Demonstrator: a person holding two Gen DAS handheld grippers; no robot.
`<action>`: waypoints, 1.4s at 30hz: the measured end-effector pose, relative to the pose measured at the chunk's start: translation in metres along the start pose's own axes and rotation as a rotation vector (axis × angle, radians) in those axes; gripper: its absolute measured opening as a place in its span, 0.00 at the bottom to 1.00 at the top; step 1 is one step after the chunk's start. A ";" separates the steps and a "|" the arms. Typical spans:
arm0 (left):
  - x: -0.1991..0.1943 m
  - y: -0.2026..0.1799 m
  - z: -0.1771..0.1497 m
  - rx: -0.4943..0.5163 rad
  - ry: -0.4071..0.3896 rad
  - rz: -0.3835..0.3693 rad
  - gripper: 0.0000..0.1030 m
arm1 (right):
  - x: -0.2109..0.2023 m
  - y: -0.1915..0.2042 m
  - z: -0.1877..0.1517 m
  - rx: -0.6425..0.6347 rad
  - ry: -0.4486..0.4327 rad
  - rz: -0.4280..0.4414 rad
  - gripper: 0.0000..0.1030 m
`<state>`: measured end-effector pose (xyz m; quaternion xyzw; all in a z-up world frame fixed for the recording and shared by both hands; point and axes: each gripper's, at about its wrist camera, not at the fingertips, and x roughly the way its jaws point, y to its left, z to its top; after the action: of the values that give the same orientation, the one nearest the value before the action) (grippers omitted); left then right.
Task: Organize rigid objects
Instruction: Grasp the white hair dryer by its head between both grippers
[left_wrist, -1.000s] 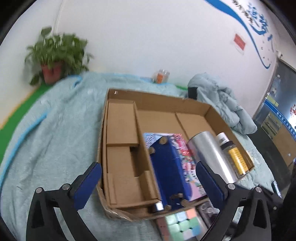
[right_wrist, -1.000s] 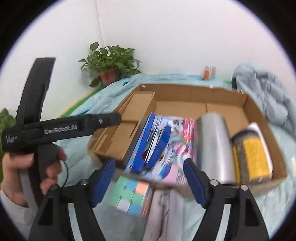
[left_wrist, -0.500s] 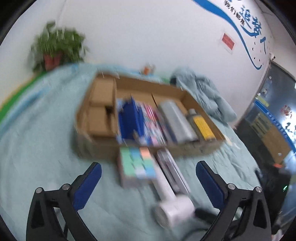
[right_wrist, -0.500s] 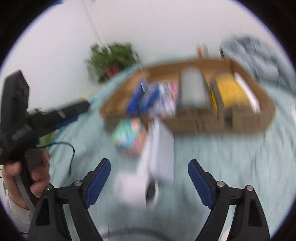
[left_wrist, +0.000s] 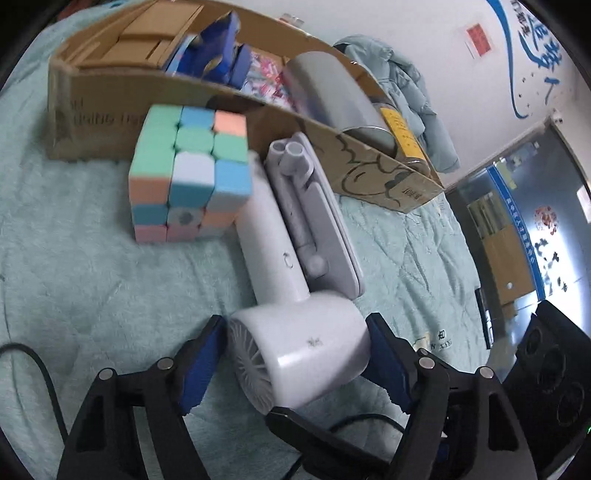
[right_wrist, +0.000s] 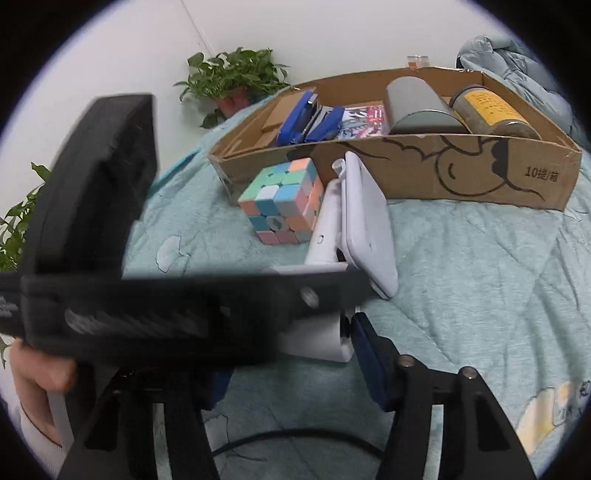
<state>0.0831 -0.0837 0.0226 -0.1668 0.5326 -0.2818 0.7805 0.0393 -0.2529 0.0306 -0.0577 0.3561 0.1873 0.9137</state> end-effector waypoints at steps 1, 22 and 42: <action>-0.001 0.000 -0.004 -0.004 0.001 0.003 0.72 | 0.000 0.002 -0.001 -0.009 -0.003 -0.007 0.56; -0.002 0.007 0.000 -0.029 0.046 -0.002 0.65 | -0.005 0.016 -0.032 0.010 0.061 0.054 0.59; 0.001 0.008 -0.002 -0.086 0.117 -0.067 0.65 | -0.008 0.010 -0.048 -0.069 0.098 0.045 0.65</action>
<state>0.0833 -0.0779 0.0165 -0.2011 0.5831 -0.2941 0.7301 -0.0004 -0.2572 0.0002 -0.0901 0.3950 0.2171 0.8881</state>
